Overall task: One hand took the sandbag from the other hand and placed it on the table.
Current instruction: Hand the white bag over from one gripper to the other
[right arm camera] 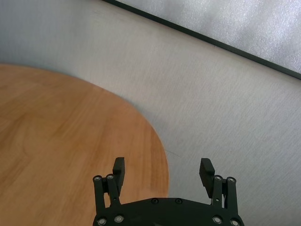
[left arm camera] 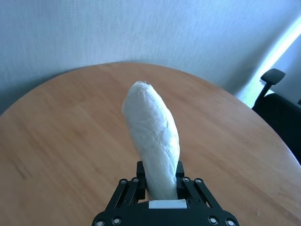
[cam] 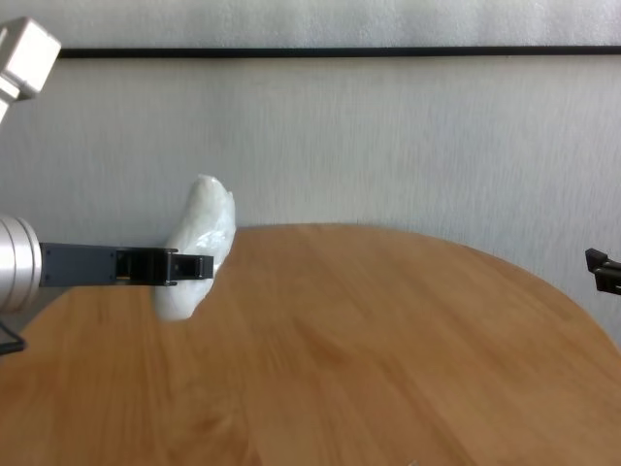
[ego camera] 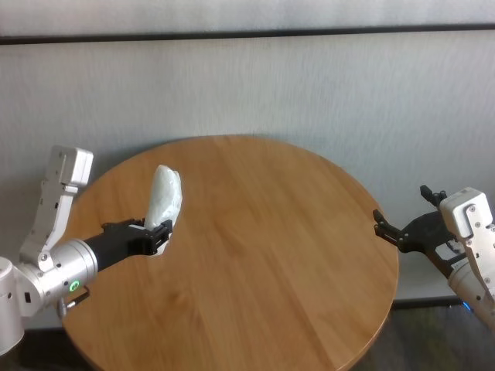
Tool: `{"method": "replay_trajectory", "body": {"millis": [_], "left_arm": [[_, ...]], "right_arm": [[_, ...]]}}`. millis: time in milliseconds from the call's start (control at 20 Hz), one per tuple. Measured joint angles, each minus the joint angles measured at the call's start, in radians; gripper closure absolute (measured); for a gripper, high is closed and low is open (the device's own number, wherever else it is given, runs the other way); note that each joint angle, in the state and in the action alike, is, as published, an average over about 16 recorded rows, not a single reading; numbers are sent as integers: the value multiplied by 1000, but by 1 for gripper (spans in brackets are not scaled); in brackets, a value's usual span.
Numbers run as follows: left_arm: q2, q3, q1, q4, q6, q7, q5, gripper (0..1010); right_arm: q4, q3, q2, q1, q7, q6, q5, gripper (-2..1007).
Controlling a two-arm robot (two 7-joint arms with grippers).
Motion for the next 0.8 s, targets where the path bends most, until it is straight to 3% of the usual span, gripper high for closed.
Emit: {"method": "replay_trajectory", "body": {"millis": [800], "left_arm": [[37, 37, 3, -16, -77, -45, -28, 650]], "right_arm": [[0, 0, 0, 0, 0, 0, 0, 4]]}}
